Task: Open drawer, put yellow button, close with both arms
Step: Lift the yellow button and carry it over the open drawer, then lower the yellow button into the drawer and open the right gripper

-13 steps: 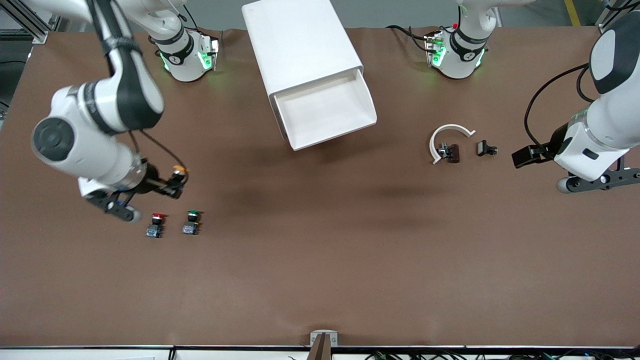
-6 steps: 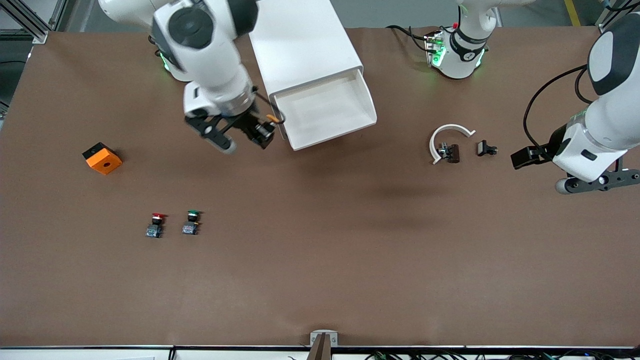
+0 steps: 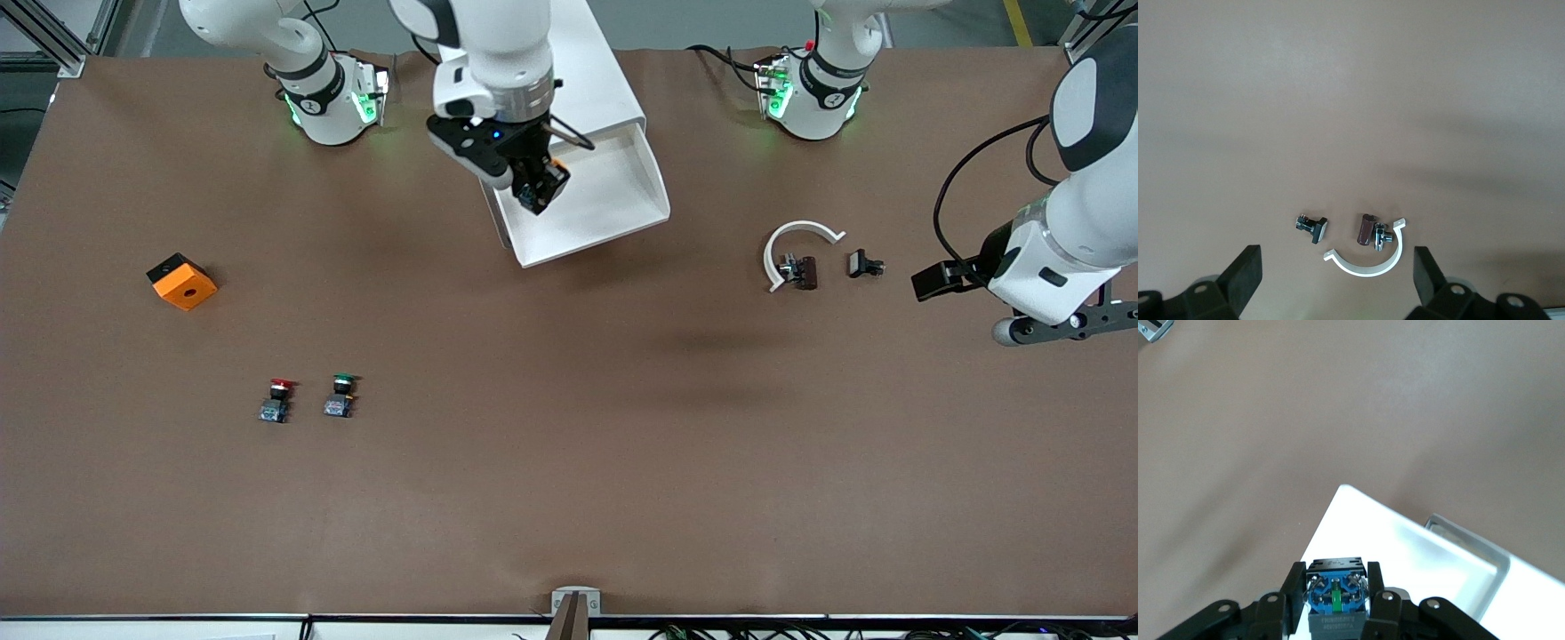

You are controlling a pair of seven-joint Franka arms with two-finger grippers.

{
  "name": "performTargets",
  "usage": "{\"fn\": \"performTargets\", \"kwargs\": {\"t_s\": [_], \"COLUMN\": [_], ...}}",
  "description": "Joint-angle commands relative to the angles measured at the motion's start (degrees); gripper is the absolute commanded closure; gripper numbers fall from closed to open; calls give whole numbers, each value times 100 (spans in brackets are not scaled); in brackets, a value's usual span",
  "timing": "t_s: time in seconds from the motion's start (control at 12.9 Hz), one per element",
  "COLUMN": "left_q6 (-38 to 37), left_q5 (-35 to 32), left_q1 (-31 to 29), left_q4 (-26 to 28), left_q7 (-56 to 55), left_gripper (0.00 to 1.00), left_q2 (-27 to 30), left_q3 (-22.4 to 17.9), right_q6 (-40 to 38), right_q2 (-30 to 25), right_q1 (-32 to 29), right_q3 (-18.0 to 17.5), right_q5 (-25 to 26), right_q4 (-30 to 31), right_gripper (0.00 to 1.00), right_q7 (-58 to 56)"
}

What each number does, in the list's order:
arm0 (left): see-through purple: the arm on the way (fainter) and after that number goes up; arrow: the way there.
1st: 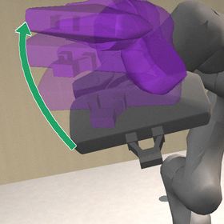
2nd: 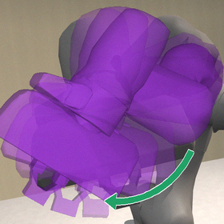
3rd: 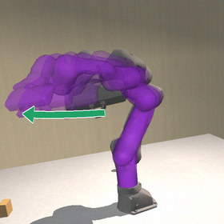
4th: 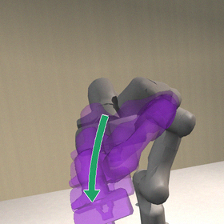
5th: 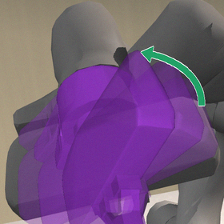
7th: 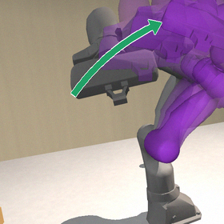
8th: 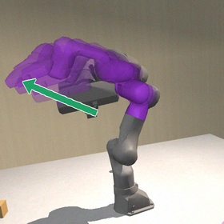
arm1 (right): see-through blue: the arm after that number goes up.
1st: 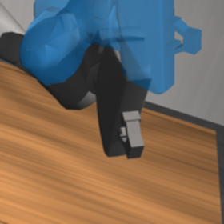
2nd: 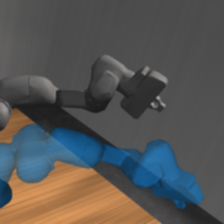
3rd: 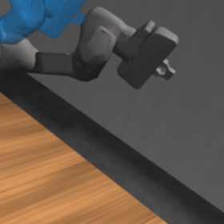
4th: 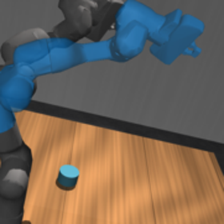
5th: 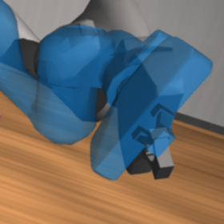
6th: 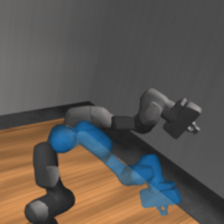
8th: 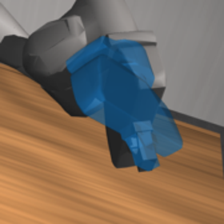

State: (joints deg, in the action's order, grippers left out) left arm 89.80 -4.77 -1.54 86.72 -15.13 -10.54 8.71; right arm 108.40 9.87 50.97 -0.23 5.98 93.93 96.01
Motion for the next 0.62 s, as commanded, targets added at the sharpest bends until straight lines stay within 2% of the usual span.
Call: {"fn": "performTargets", "kwargs": {"t_s": [0.0, 0.23, 0.54], "left_q6": [82, 82, 108], "left_q5": [108, 108, 108], "left_q1": [-74, -65, -65], "left_q4": [144, 152, 152], "left_q7": [115, 106, 106], "left_gripper": [0, 0, 0], "left_q2": [114, 96, 78], "left_q3": [26, 26, 17], "right_q6": [-127, -127, -118], "right_q2": [199, 550, 1060], "right_q1": [307, 589, 651], "right_q3": [85, 85, 85], "right_q5": [271, 456, 492], "right_q4": [-200, -331, -752], "right_gripper": [100, 100, 100], "right_q7": [575, 1102, 1306]}}
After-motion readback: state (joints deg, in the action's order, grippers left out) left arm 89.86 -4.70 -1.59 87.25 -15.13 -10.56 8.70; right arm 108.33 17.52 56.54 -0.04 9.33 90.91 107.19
